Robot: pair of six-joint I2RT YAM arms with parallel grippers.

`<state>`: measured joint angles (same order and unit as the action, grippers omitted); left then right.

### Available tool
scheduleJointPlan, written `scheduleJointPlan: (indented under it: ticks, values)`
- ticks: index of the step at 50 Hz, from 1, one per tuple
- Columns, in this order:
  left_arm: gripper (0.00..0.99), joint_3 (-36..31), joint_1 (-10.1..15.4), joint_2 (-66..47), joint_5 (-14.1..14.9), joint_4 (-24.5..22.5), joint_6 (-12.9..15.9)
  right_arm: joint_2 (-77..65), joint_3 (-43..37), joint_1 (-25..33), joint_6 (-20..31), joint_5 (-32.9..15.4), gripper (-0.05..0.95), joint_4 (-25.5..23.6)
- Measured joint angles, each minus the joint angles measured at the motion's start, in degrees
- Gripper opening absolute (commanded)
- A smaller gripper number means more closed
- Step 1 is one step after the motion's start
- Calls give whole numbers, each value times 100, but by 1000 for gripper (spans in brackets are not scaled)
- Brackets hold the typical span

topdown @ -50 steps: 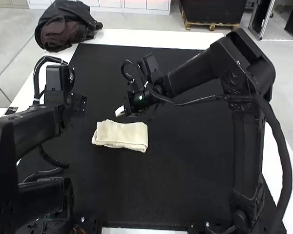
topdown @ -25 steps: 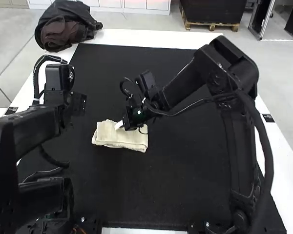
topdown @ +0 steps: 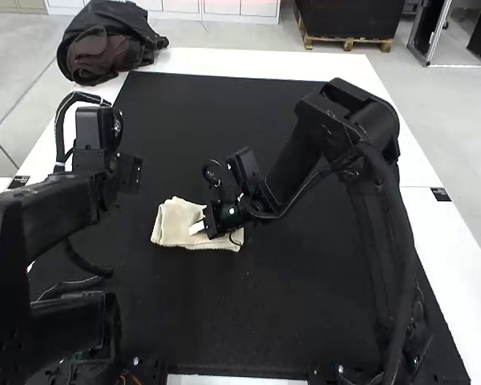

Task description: Fold the towel.

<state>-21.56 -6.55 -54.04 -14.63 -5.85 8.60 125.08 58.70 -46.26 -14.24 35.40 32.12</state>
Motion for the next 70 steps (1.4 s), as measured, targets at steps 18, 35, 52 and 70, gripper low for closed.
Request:
scheduleJointPlan:
  ticks: [18,35,52,70]
  values:
    - [959,-249,-63,87,0,223,-2,-1300,153,28,-595,22,-20,-514]
    - [959,-1609,-72,85,2,697,-94,-3235,815,800,-728,35,-21,-1836]
    - [959,-2376,37,275,4,1239,-457,-4957,680,2496,-1005,76,-20,-2245]
    - [959,-2450,179,1145,37,1294,-717,-7399,-662,3167,-1652,431,-20,-1797]
